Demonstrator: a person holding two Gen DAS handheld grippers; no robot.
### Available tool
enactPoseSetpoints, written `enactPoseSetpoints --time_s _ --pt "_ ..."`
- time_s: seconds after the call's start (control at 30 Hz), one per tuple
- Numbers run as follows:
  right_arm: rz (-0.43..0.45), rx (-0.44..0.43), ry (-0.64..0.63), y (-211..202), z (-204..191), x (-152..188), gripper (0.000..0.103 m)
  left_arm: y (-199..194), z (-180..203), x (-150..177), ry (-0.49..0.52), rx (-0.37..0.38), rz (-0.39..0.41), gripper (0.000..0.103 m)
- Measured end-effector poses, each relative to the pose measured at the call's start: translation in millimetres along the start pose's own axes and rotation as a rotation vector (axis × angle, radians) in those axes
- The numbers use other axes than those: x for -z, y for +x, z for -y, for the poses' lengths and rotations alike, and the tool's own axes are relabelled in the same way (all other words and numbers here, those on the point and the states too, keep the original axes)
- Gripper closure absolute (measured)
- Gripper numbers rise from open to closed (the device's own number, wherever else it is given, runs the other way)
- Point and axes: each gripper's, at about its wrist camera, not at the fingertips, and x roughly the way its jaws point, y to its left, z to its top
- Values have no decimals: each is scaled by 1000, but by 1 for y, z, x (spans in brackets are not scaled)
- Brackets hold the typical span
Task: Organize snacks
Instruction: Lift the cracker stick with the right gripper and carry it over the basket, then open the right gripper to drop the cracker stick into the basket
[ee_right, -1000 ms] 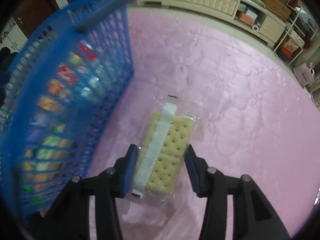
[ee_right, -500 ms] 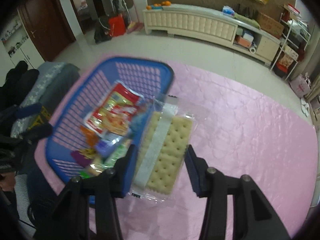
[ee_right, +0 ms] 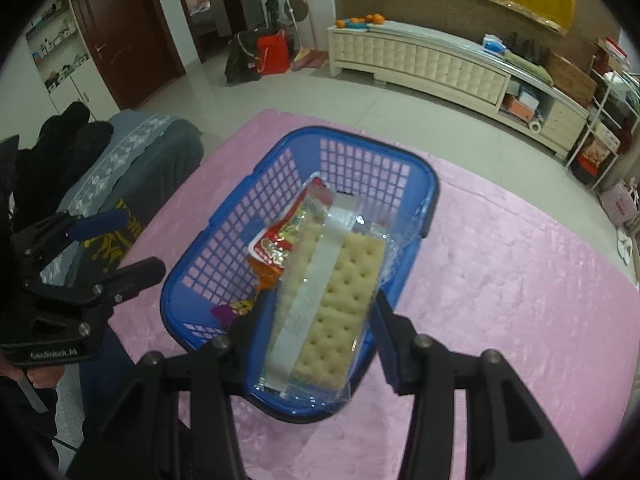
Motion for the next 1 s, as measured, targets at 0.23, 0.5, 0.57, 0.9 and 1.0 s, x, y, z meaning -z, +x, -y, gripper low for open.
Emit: enactPoseSetpoints --time_s 0.23,0.5,0.57,0.9,1.0 --pt "-54 14 -13 22 -15 1 51 11 -7 6 -5 17 -18 25" --pt "-124 81 21 42 -16 8 51 23 -12 9 4 36 -29 25" --pt "-133 92 34 45 -17 10 51 23 -11 10 10 43 -28 25" --pt "-150 95 68 44 -15 18 47 17 -9 16 35 48 -15 25" --pt "-156 84 51 42 -17 20 43 13 -8 19 34 44 -9 25"
